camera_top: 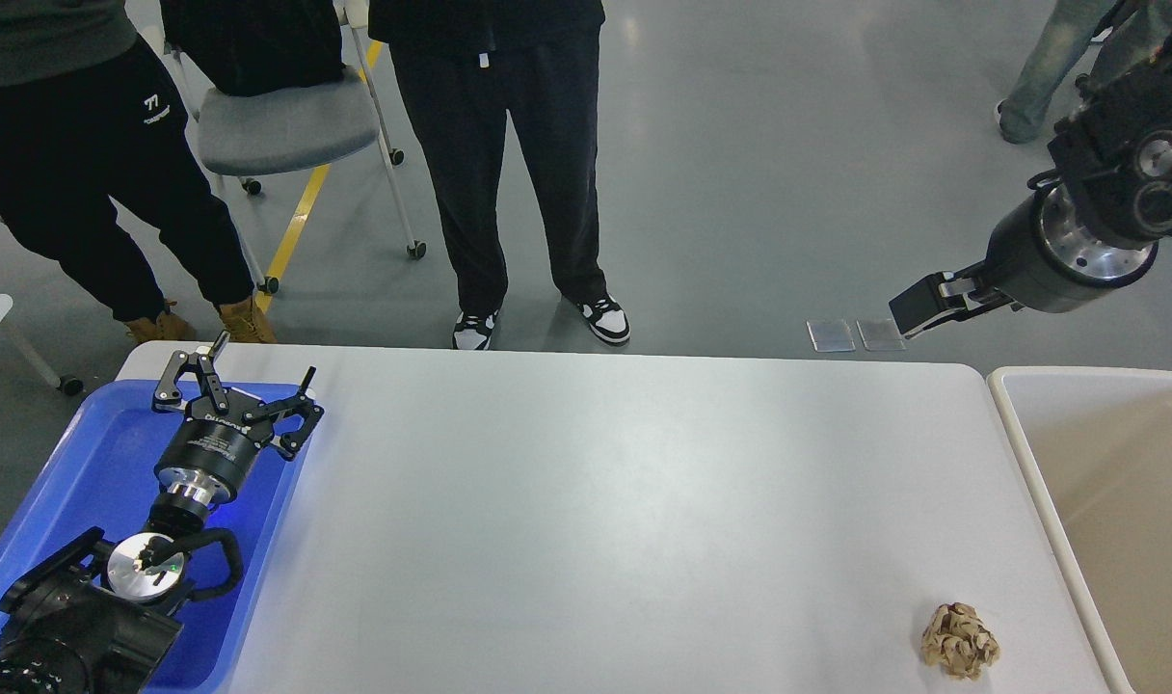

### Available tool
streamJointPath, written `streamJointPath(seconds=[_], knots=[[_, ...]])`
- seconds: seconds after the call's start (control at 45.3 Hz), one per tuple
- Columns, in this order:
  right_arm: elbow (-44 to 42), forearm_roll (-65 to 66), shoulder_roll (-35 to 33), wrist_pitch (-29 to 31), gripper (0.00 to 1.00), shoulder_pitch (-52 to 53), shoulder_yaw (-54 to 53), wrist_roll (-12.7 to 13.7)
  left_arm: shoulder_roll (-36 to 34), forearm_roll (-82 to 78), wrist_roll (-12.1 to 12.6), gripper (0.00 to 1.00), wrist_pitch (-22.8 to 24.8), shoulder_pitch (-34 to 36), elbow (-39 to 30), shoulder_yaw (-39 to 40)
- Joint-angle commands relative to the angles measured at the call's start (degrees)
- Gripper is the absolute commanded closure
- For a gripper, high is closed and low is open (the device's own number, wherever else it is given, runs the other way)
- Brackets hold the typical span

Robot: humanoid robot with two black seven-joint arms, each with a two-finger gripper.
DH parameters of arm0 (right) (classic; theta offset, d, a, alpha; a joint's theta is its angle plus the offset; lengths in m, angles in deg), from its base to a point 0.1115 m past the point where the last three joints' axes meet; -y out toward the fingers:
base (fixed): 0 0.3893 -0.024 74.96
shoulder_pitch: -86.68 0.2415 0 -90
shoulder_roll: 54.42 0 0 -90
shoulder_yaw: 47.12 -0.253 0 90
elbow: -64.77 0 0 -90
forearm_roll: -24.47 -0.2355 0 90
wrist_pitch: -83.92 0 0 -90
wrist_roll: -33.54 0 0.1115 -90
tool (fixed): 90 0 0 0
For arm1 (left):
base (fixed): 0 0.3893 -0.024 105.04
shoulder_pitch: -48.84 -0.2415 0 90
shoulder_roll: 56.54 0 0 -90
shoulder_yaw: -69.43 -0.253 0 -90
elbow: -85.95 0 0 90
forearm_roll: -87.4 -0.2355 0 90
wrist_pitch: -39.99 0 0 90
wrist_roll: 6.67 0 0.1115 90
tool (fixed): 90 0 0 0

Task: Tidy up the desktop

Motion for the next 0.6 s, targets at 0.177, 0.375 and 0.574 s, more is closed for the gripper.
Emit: streamJointPath(seconds=[0.177, 0.375, 0.574], knots=[[4.9, -14.9, 1.7, 1.5, 0.0, 3.7, 7.0, 5.3, 0.0, 0.0, 0.0, 0.0, 0.0, 0.0, 0.0, 0.0], [7.6, -23.2, 1.8, 8.0, 0.0, 5.4, 7.1, 5.9, 0.0, 0.0, 0.0, 0.0, 0.0, 0.0, 0.0, 0.1], [7.8, -23.6, 2.6, 11.3, 0.0, 6.1, 8.2, 5.9, 0.0, 0.0, 0.0, 0.0, 0.0, 0.0, 0.0, 0.1]])
